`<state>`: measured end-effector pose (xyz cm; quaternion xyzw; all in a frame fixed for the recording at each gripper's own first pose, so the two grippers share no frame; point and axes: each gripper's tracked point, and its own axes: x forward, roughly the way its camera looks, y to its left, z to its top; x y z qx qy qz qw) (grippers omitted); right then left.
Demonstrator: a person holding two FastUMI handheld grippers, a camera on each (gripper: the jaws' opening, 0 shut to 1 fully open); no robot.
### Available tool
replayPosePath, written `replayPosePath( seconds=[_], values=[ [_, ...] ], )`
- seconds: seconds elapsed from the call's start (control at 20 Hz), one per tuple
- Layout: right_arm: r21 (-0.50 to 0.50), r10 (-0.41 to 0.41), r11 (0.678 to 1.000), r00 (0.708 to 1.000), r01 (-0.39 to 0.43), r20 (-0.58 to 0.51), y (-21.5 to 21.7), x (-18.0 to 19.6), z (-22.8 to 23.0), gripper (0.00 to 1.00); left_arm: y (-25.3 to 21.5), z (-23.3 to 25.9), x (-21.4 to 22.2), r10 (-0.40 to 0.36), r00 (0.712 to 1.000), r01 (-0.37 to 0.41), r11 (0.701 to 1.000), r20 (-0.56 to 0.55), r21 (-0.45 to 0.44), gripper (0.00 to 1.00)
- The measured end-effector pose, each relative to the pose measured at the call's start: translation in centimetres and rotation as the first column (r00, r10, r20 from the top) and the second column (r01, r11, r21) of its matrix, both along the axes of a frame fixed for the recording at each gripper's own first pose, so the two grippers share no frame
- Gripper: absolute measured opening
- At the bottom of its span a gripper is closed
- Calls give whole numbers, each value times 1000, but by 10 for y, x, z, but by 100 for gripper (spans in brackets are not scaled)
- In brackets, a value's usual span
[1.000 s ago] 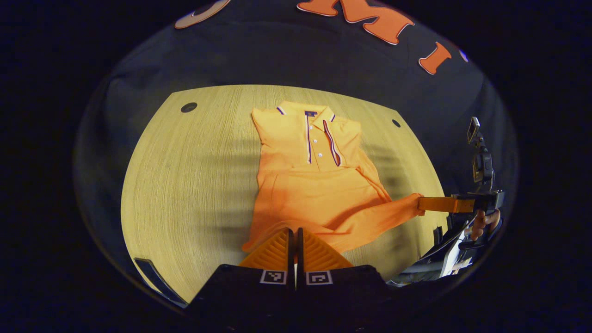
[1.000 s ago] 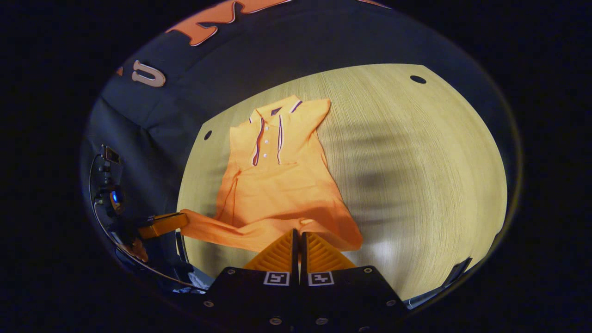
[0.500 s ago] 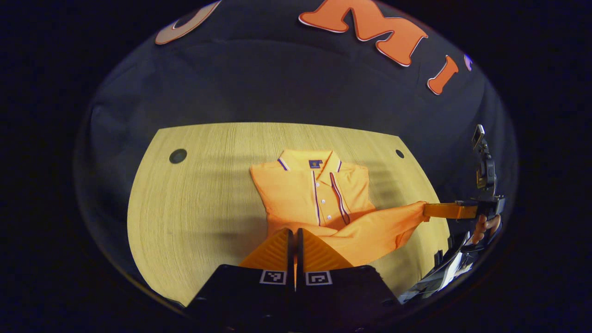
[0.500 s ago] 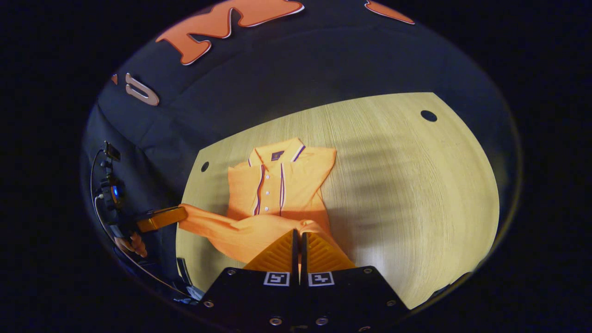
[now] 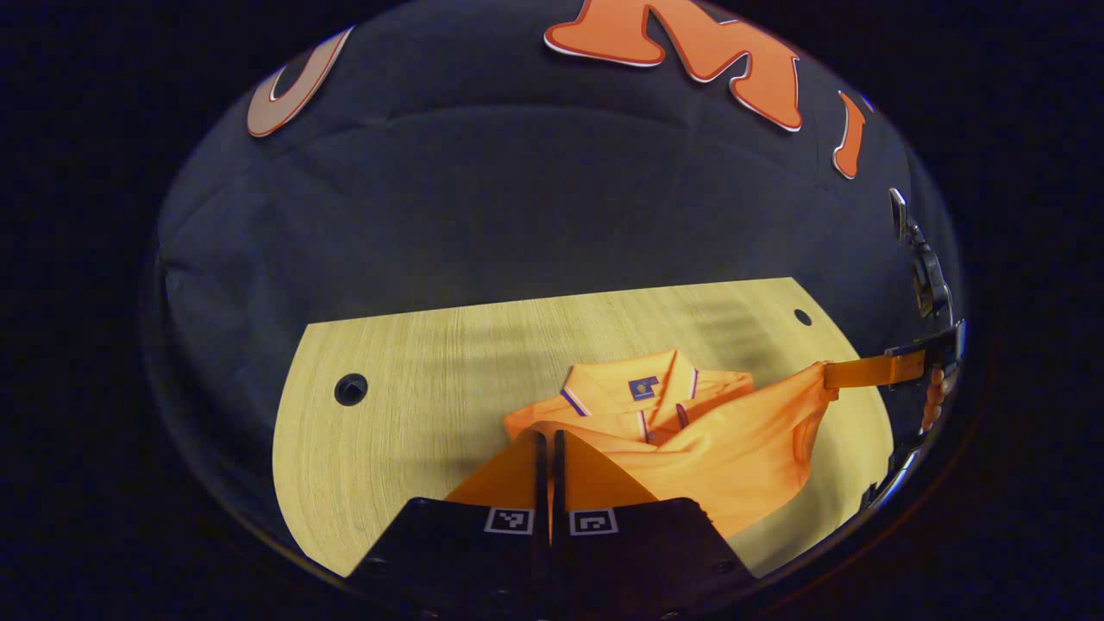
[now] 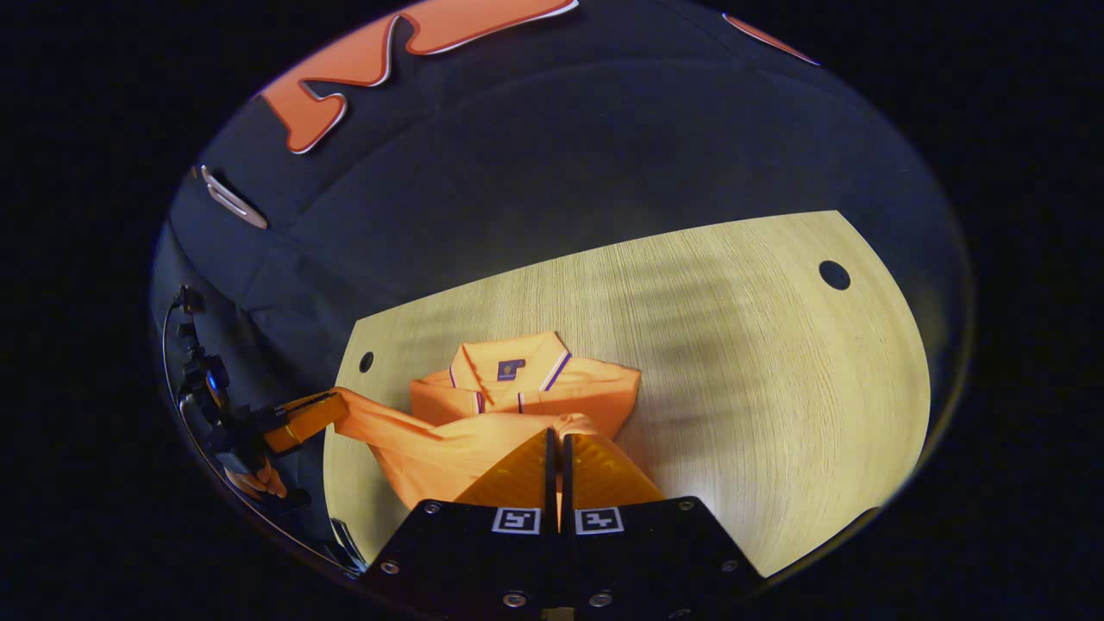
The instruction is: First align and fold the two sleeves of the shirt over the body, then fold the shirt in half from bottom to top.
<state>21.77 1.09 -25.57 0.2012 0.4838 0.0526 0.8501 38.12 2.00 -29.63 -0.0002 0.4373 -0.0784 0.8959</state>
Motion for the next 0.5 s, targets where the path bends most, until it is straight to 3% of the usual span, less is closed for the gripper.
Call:
replayPosePath(
  seconds=[0.2, 0.3, 0.45, 0.5],
  values=[
    [-16, -62, 998, 997, 63, 46, -1, 43, -8, 2, 10, -13, 27, 16, 999, -20, 994, 40, 109, 4],
    [15, -92, 996, 994, 92, 57, 0, 52, -4, 8, 6, -9, 37, 14, 997, -23, 993, 82, 116, 15],
    [-5, -99, 995, 987, 101, 126, -10, 58, 8, 37, -7, 11, 38, 5, 992, -16, 996, 129, 85, 79],
    [-26, -93, 995, 984, 98, 153, -12, 58, 14, 39, -6, 21, 36, 9, 989, -22, 996, 147, 87, 100]
  ],
)
